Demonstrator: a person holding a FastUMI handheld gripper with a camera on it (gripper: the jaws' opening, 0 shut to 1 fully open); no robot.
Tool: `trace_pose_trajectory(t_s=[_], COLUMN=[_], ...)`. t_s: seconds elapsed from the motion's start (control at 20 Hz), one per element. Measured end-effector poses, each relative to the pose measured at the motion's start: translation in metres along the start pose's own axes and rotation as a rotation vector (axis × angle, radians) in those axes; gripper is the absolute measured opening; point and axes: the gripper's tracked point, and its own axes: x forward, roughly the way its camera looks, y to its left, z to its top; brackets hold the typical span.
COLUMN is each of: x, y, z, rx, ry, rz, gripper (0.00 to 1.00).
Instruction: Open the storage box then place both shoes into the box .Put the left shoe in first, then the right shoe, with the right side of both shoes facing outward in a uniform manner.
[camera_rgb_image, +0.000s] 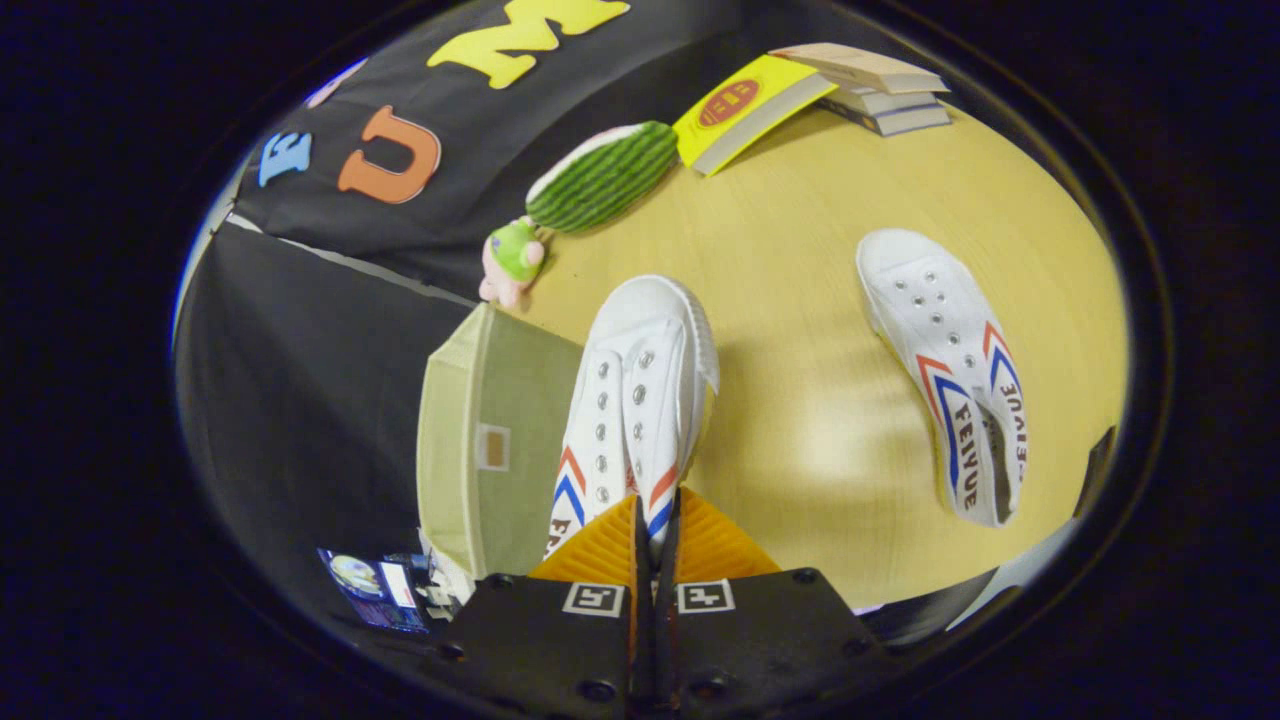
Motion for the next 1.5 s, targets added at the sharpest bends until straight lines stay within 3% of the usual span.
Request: trace_pose_trajectory(t_s=[0.25,0.55,0.9,1.15,1.3,1.4,1.5], x=[-0.036,0.013,0.142,0.171,0.170,0.164,0.155], y=[0.110,0.212,0.217,0.214,0.236,0.241,0.239], z=[0.012,-0.011,-0.056,-0.054,-0.045,-0.043,-0.041], rx=[-0.046,-0.081,-0.045,-0.029,-0.058,-0.109,-0.145], ry=[-0.089,-0.054,0.108,0.139,0.109,0.082,0.057], rz=[0.087,0.097,-0.034,-0.033,0.062,0.065,0.056], gripper=[0.06,0.06,0.06,0.07,0.36,0.63,0.74])
